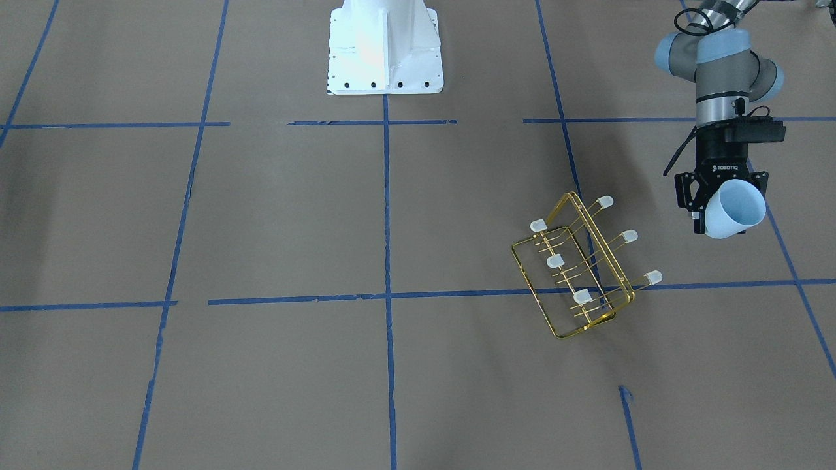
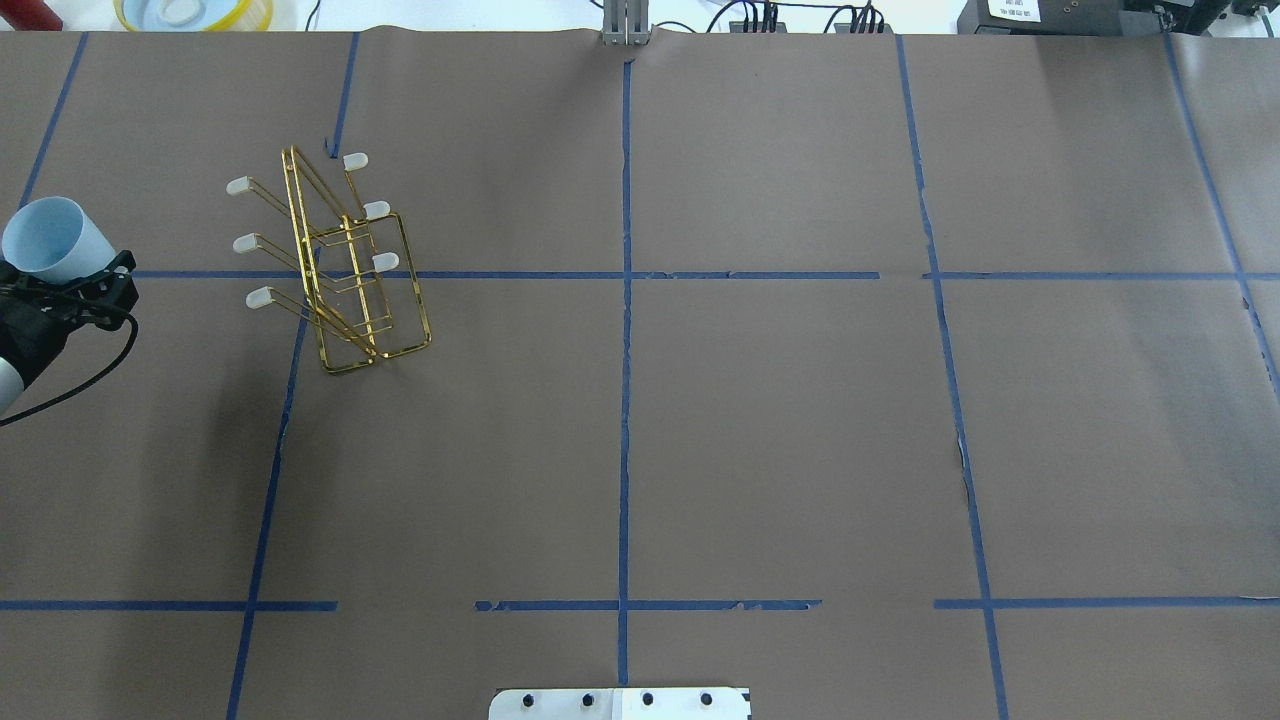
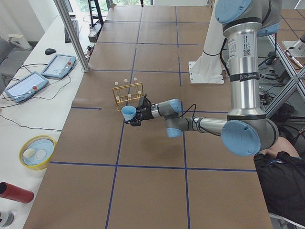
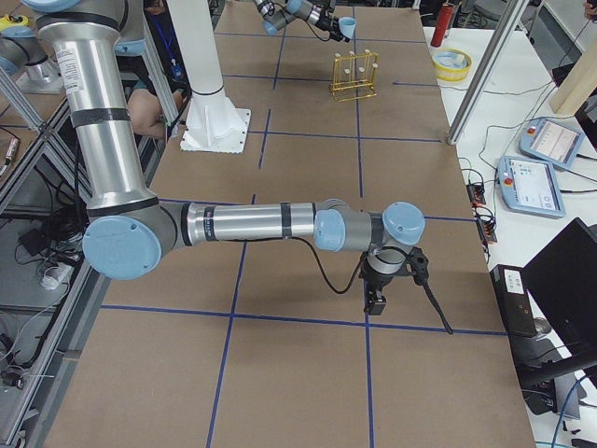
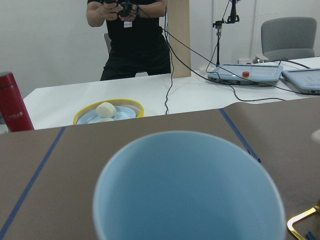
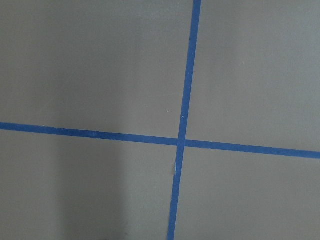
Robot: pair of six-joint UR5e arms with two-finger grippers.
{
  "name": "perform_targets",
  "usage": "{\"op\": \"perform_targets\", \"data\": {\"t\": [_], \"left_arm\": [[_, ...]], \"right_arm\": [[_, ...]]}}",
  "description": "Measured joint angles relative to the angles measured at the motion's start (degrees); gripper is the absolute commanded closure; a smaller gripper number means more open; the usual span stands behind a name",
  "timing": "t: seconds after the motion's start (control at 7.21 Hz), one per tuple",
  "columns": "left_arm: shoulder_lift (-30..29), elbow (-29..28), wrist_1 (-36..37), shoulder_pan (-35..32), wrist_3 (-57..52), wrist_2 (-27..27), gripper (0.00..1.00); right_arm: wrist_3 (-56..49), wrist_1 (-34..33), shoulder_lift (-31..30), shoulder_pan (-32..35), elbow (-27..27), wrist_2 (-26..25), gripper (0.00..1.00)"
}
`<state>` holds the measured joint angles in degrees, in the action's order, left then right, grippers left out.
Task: Hang cup on cup holder
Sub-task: 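Lift the cup with the left gripper and tilt it sideways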
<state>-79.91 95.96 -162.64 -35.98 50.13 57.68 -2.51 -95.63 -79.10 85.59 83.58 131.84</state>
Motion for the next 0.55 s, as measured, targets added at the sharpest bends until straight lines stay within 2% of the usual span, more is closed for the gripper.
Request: {"op": "perform_targets", "data": {"t": [0.28, 0.55], "left_arm": [[1.9, 6.9, 7.1, 0.9, -4.4, 0.2, 0.88], [1.8, 10.2, 10.5, 1.9, -15.7, 0.2, 0.90]], "right_arm": [[0.0, 0.0, 0.0, 0.0, 0.0, 0.0, 0.00], [0.0, 0.0, 0.0, 0.0, 0.0, 0.0, 0.00]]}}
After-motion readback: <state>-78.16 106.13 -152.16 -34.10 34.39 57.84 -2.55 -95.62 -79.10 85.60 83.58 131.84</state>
